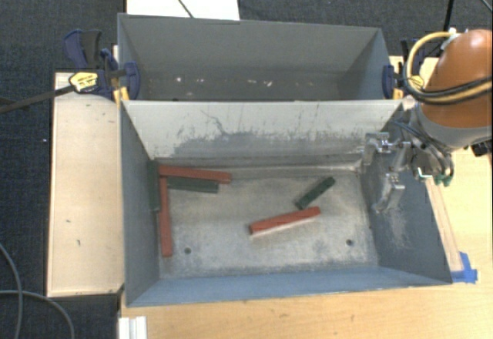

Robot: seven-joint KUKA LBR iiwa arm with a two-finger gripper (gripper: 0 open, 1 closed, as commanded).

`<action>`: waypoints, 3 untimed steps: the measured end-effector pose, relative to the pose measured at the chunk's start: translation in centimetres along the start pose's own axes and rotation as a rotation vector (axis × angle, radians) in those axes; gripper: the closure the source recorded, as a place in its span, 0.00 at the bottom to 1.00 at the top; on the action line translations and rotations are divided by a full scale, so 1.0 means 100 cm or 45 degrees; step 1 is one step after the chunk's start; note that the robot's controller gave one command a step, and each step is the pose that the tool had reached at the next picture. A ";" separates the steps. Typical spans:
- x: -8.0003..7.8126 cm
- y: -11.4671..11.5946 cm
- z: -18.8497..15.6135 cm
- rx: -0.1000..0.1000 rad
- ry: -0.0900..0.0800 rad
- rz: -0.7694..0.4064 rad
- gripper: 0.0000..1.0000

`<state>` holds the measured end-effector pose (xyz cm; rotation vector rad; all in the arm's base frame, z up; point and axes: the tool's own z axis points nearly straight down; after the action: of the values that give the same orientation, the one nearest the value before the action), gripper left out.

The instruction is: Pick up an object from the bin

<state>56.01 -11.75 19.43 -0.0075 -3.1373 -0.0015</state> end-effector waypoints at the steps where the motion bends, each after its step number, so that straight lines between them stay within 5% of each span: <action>1: -0.002 0.000 -0.004 0.002 -0.009 -0.003 0.00; 2: -0.005 0.020 0.018 0.007 -0.018 -0.138 0.00; 3: -0.017 0.043 0.087 0.003 -0.016 -0.339 0.00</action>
Offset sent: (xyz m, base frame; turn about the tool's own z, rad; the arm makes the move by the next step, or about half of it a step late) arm 0.0073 0.0769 -0.0812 -0.3594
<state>57.72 -7.43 10.74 0.4103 -3.1228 0.0007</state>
